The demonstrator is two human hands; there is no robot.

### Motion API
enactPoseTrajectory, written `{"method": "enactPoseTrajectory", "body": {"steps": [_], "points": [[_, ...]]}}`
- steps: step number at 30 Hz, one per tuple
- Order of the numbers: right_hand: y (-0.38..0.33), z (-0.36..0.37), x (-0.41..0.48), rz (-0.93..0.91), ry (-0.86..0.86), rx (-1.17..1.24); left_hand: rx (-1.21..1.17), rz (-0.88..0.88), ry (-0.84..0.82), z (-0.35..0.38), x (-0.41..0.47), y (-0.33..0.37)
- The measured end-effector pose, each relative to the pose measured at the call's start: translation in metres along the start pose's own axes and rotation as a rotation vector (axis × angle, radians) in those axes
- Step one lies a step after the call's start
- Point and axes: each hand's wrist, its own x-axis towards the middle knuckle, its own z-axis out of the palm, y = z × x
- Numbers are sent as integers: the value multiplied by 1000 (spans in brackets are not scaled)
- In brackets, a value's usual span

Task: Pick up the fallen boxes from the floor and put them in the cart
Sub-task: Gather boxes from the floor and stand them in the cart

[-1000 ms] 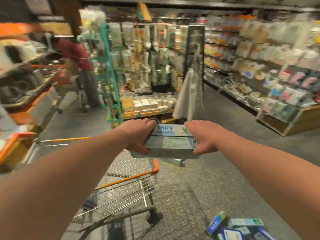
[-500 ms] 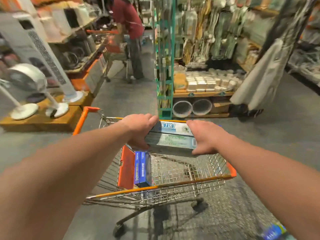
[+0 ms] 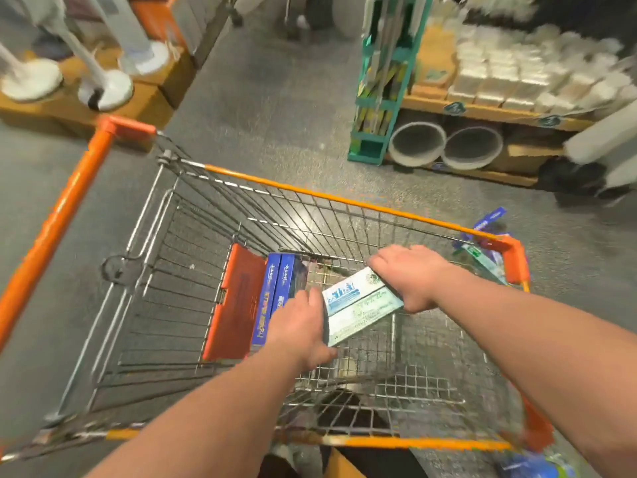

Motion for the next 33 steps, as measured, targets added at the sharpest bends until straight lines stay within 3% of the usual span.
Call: {"method": "enactPoseTrajectory", "body": {"steps": [8,16,22,28,33], "points": [[-1,57,169,-237,-162,-200,-164,-396,-73,88,80,-26],[-11,80,258,-305,-197,-225,-323,-614,26,138,119,-36],[-11,97,268,-315,-178,-222,-323,-633,124,148,122,-29],[-14,92,254,-271,-208,-198,-397,-607,-53,146,122,-22],[-32,108,265,-312,-137,-158,-282,-626,11,164,120,-39]]}}
